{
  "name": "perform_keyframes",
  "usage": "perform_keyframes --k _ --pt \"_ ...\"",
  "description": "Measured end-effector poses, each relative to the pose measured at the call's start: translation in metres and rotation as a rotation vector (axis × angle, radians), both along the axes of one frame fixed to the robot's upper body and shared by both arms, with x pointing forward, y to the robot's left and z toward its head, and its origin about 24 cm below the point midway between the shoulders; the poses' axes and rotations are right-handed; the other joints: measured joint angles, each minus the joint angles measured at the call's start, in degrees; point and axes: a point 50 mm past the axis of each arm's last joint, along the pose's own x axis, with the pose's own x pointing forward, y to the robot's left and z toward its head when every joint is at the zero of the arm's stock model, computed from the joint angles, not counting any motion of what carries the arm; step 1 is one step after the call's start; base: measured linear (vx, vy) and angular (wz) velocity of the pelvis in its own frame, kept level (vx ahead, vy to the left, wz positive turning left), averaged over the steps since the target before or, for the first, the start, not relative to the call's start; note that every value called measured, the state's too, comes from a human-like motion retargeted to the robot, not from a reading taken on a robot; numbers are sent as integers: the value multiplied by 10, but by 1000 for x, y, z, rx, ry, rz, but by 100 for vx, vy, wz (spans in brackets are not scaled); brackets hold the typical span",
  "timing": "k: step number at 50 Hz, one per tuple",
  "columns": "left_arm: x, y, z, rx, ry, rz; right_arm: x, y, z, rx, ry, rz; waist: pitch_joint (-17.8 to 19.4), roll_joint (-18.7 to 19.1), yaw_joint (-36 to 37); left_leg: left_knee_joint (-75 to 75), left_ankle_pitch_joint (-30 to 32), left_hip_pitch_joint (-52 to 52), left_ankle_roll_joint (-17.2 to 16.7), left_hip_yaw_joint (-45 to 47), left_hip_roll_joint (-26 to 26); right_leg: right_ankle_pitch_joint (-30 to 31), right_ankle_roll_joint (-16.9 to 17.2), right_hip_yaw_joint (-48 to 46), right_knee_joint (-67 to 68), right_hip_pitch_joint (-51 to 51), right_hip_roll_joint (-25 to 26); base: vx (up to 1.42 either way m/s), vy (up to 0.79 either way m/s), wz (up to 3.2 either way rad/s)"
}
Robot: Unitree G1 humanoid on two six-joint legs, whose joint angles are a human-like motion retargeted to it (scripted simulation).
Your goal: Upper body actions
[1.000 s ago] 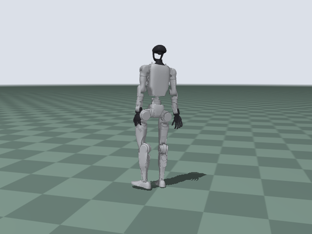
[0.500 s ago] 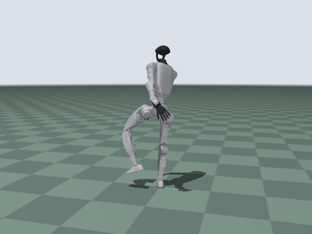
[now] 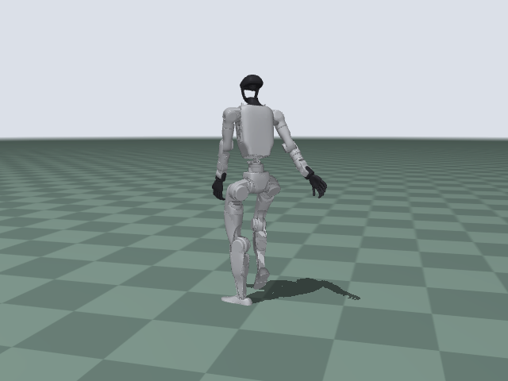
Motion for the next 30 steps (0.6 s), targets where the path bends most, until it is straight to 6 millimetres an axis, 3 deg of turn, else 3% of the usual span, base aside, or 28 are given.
perform_keyframes --k 3,5,7,10,12,13,15,16,18,20,21,23,25,28,30 --pt "7 -13 6 18 -70 -27 -33 9 10 -36 64 -65 -28 -3 18 -5 -3 5 -2 9 0 4 26 0 -46 22 23 24 -8 -28" --pt "-5 -11 -2 32 -36 -60 -32 13 9 -30 64 -72 -36 -5 23 -7 -7 14 -4 18 -2 12 39 -2 -111 69 37 15 -6 -37" --pt "-32 -3 -20 34 59 -62 -12 16 -1 5 27 -32 -39 -6 27 -6 -14 28 -8 32 -6 35 62 15 -222 140 65 16 -3 -50" --pt "-101 8 -53 -5 282 -9 37 24 -19 106 -52 101 -48 -18 13 17 -36 40 -14 34 -24 40 100 37 -439 271 91 28 -4 -2" --pt "-166 17 -69 -59 477 41 78 36 -31 208 -113 215 -50 -30 9 59 -47 40 -21 31 -36 -72 90 33 -552 346 101 37 -6 -9" --pt "-201 21 -74 -86 590 64 98 44 -37 267 -150 268 -53 -40 24 86 -41 39 -28 43 -42 -87 78 32 -599 366 95 41 -14 -90" --pt "-270 31 -72 -136 816 111 146 69 -45 412 -243 360 -60 -67 69 175 33 17 -47 93 -32 -62 81 79 -660 387 72 25 -24 -114" --pt "-289 37 -69 -143 897 133 183 86 -46 492 -337 393 -56 -68 83 286 76 -46 -54 83 15 -53 89 84 -669 376 64 -18 -28 -31" --pt "-327 49 -60 -125 1045 208 257 120 -34 628 -562 476 -47 -62 105 486 132 -188 -33 29 84 -34 87 79 -689 354 71 -37 -35 35" --pt "-368 57 -48 -115 1168 309 317 152 -8 763 -769 594 -29 -71 135 599 110 -282 -33 -38 55 -19 87 89 -700 351 64 -9 -26 -20" --pt "-386 60 -41 -134 1221 339 340 165 6 820 -845 656 -20 -72 139 645 89 -301 -25 -29 79 -17 81 84 -701 358 67 12 -10 -19" --pt "-412 61 -29 -171 1310 366 376 183 35 888 -975 775 -24 -61 164 727 53 -353 -5 -9 135 -15 71 91 -699 350 83 14 -1 -18" --pt "-424 56 -23 -186 1344 372 397 193 55 895 -1065 870 -29 -55 182 773 32 -391 8 4 161 -16 68 99 -694 340 84 2 1 -14" --pt "-426 55 -25 -191 1299 397 404 207 65 910 -1126 928 -32 -56 174 783 30 -404 1 3 158 -15 68 88 -697 345 83 5 0 28" --pt "-417 56 -30 -185 1267 387 401 206 63 915 -1116 952 -39 -54 174 757 35 -385 -7 16 154 -17 68 81 -699 345 86 4 1 37"
